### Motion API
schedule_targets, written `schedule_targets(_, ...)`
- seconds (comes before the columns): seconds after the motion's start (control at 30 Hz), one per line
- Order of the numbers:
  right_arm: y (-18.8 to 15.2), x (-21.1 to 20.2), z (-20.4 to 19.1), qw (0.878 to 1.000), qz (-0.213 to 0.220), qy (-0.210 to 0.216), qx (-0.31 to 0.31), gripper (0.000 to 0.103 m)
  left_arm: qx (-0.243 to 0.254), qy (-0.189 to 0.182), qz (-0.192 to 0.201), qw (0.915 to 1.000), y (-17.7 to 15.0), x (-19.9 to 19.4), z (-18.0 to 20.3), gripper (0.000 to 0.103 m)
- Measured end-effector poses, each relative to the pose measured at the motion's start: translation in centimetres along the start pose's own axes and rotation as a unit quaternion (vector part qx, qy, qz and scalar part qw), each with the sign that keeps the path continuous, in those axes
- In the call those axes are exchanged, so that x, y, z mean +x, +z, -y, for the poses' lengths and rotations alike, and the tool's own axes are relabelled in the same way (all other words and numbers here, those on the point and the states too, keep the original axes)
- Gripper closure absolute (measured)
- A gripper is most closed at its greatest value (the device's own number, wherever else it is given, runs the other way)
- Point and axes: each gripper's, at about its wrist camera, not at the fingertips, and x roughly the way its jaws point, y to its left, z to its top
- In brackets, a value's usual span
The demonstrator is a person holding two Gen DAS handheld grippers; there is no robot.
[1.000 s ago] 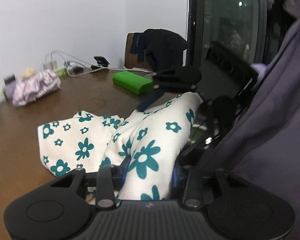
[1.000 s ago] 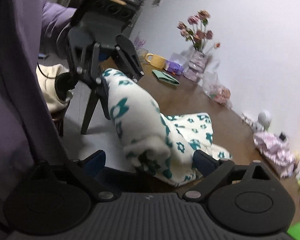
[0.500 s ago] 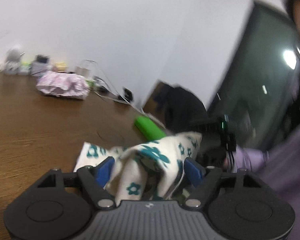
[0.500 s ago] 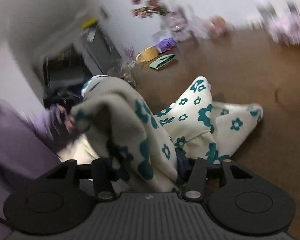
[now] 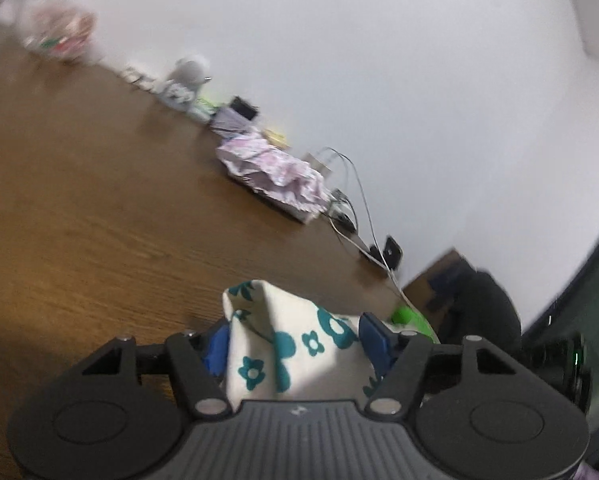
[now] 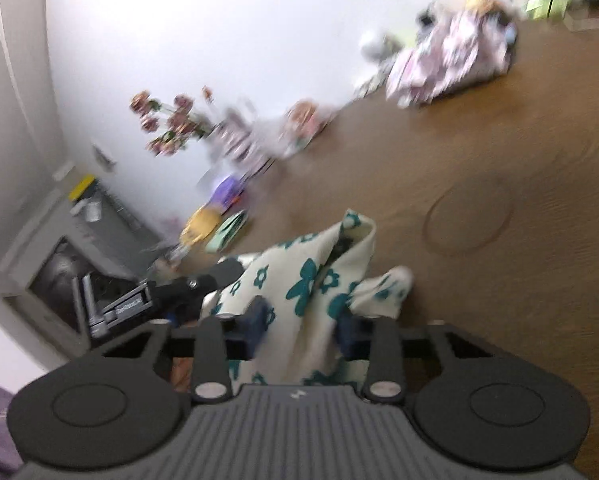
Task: Fold clothes
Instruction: 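Fold the bundle over with both grippers and lay it on the table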
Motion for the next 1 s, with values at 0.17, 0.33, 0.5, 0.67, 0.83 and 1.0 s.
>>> schedule_targets(0.17, -1.1, 1.6, -0.3, 0.997, 0.005, -0.08, -0.022, 0.077, 0.027, 0.064, -0.017, 0.9974, -0.1, 2.3, 1.4, 0.04)
schedule_targets(0.33, -1.0, -0.5, -2.9, 0.981, 0.036, -0.16, -0.103, 0.062, 0.045, 0.086, -0.025, 0.995, 0.0, 2.5, 2.1, 0.029)
schedule_targets(0.5, -1.3, -1.4, -6.5, 0.971, 0.071, -0.153, -0.168, 0.067, 0.047, 0.101, -0.027, 0.9934, -0.5, 3.0, 2.2, 0.029)
schedule_targets(0.67, -4.2, 2.1, -8.4, 0.958, 0.02, -0.167, -0.231, 0.073, 0.056, 0.12, -0.04, 0.9904, 0.0, 2.6, 2.8, 0.029)
schedule_targets(0.83, -5.1, 1.3, -7.8, 0.961, 0.034, -0.16, -0.222, 0.071, 0.109, 0.128, 0.034, 0.9851, 1.8, -2.5, 5.6, 0.067)
schedule_targets(1.0, -4.7, 0.6, -8.1, 0.961, 0.057, -0.157, -0.222, 0.068, 0.225, 0.11, 0.031, 0.9676, 0.2, -2.5, 10.4, 0.066)
